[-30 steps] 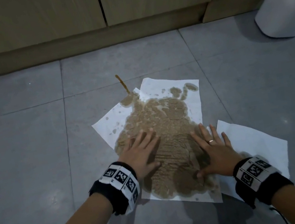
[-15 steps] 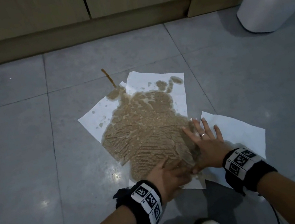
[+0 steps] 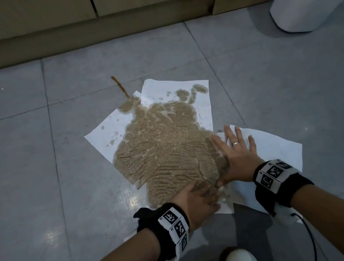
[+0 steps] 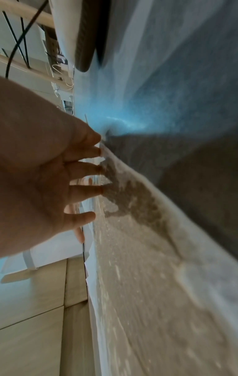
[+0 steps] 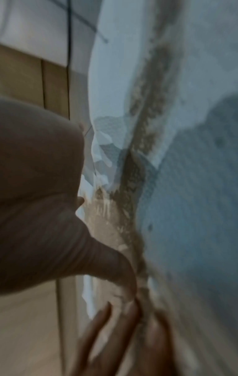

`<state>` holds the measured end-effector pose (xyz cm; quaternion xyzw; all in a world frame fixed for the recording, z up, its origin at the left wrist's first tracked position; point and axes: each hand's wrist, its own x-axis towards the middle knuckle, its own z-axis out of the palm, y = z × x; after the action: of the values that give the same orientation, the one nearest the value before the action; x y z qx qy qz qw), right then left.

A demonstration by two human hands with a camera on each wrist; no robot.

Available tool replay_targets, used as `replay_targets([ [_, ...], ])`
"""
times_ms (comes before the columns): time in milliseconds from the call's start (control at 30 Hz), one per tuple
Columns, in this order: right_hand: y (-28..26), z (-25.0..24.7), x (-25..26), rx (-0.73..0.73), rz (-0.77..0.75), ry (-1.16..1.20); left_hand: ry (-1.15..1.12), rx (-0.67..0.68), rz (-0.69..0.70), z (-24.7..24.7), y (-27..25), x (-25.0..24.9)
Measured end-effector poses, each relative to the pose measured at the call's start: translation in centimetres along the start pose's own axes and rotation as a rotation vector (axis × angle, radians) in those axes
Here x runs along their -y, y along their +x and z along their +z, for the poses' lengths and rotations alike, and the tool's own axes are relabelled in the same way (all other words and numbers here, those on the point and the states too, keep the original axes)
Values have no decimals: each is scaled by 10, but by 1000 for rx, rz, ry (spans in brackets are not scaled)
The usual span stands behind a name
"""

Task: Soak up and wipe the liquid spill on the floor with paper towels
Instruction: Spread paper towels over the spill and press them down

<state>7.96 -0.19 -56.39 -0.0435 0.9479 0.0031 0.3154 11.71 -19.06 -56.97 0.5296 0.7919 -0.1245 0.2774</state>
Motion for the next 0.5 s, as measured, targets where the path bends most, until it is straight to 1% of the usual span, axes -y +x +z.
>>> replay_targets([
  [33,0,-1,1,-4,7,19,0,-43,-42,1,1,-1],
  [67,-1,-1,3,-8,9,17,-34,-86,-46,6,1,0],
  [133,-5,-2,4,-40,-22,-3,-103,-194,13,15,0,0],
  [200,-14,-1,3,-56,-95,-3,-188,-270,-19,16,-8,6],
  [267,-24,6,2,-38,-234,-48,-221,-356,-66,15,-17,12],
  [300,-29,12,3,-38,-323,-94,-242,-327,-66,17,-23,16],
  [333,-32,19,4,-50,-407,-164,-268,-266,-90,19,-28,20],
  [367,-34,24,4,-35,-449,-221,-307,-227,-139,21,-33,27],
  [400,-35,26,5,-30,-468,-264,-323,-253,-164,23,-37,32],
  [433,-34,29,5,-56,-486,-289,-317,-275,-167,24,-42,36],
  [467,-32,31,6,-84,-507,-302,-339,-263,-156,25,-48,43],
  [500,-31,32,6,-86,-527,-305,-384,-205,-167,23,-53,50],
])
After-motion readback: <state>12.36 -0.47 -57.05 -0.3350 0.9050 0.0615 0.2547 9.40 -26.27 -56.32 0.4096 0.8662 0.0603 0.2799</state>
